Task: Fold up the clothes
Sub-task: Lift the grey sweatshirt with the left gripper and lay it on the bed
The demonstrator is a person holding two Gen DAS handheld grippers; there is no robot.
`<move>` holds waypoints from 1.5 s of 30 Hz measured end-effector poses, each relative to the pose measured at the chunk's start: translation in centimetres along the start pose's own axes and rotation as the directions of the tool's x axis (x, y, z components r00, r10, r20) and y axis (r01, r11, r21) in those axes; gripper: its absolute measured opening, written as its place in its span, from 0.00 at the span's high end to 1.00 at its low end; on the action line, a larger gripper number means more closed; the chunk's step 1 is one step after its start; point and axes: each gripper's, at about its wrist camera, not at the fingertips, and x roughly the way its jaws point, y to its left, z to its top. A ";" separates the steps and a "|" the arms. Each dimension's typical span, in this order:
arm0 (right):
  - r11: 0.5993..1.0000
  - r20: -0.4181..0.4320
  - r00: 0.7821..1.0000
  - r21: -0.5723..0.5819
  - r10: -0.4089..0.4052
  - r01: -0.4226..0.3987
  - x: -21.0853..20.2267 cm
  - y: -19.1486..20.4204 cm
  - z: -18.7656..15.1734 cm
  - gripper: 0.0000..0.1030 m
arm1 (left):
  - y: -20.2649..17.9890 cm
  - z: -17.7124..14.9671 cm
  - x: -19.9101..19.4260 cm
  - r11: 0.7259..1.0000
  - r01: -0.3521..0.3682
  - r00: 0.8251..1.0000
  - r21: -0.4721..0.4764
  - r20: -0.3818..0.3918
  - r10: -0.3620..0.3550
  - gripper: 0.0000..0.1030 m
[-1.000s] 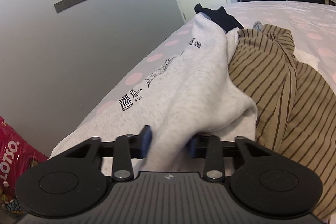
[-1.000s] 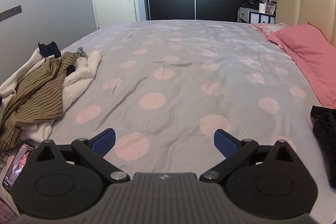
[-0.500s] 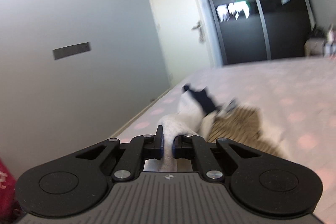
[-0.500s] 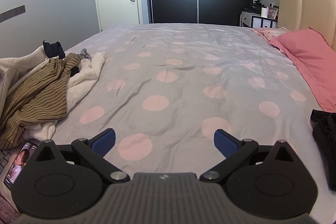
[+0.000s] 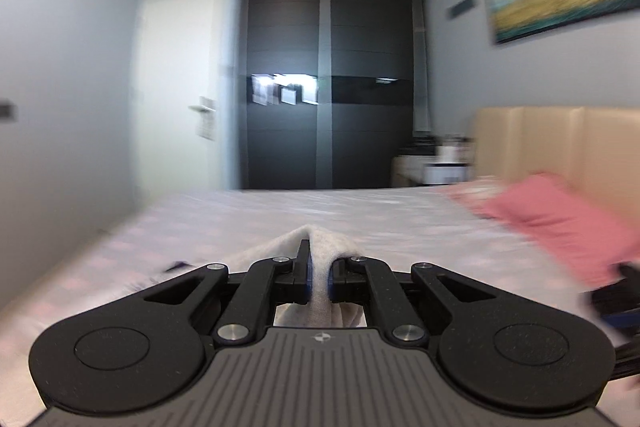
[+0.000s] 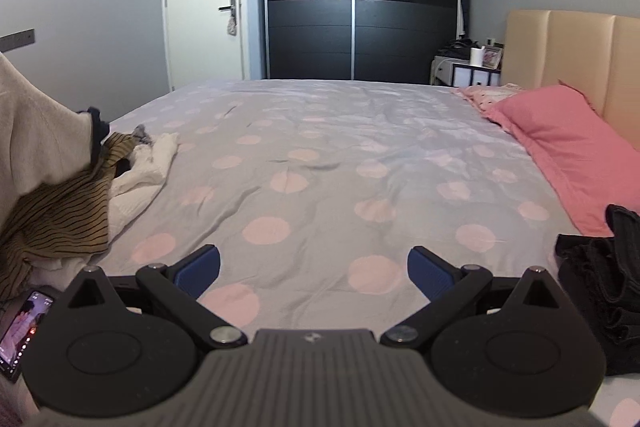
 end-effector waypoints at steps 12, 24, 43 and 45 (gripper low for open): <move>0.979 0.025 0.984 0.114 -0.175 0.171 -2.0 -6.6 1.7 0.02 | -15.0 -4.4 -0.9 0.778 0.629 0.766 0.005 -0.174 -0.618 0.96; 0.983 -0.089 0.987 0.117 -0.131 0.141 -2.6 -9.2 -1.0 0.02 | -12.2 -10.3 0.4 0.745 0.663 0.640 -0.073 -0.462 -0.614 0.49; 0.954 -0.460 0.880 -0.193 0.119 -0.229 4.4 -3.0 -2.5 0.03 | 2.3 -12.0 11.8 0.943 0.299 0.713 0.149 -0.691 -0.117 0.42; 0.946 -0.505 0.854 -0.196 0.126 -0.256 5.8 -3.1 -2.8 0.05 | 3.4 -13.4 13.0 0.936 0.310 0.681 0.167 -0.725 -0.096 0.42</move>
